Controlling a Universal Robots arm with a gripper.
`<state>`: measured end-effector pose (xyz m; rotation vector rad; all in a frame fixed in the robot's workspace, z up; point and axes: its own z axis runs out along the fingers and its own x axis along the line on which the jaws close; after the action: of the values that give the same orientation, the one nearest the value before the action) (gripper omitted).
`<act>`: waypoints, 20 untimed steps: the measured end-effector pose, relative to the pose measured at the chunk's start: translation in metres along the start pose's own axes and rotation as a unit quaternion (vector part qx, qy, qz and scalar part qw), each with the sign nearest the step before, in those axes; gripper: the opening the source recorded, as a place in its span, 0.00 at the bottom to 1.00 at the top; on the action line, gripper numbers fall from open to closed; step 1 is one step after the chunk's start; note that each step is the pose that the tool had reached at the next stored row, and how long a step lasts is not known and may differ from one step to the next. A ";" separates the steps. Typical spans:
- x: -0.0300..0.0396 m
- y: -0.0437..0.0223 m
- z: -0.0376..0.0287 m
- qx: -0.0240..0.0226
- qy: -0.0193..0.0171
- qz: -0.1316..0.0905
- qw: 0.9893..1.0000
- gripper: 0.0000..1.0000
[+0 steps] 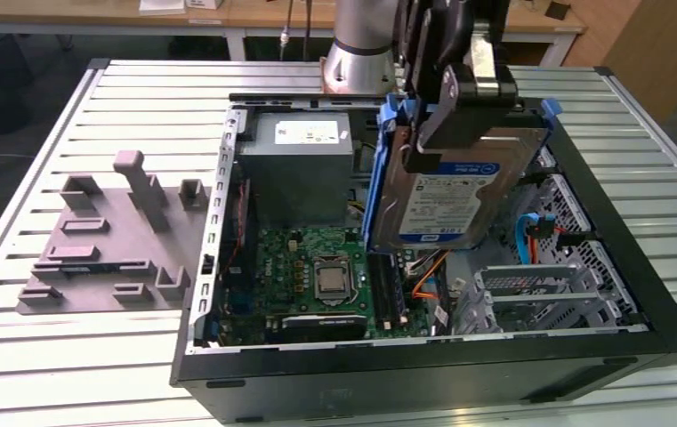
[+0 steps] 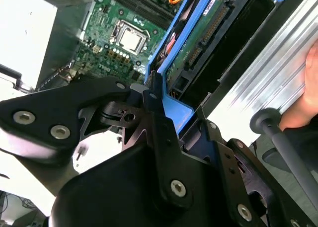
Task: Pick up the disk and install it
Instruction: 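Insert the disk into the insertion slot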
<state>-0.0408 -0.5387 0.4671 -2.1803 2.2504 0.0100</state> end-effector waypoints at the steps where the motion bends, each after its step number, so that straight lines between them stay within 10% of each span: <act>1: 0.0007 -0.0035 0.0002 0.000 0.000 0.000 1.000 0.36; 6: 0.0063 -0.0141 0.0016 0.000 0.000 0.000 1.000 0.36; 20: 0.0150 -0.0166 0.0035 0.000 0.000 0.000 1.000 0.36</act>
<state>-0.0247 -0.5541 0.4634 -2.1804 2.2507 0.0098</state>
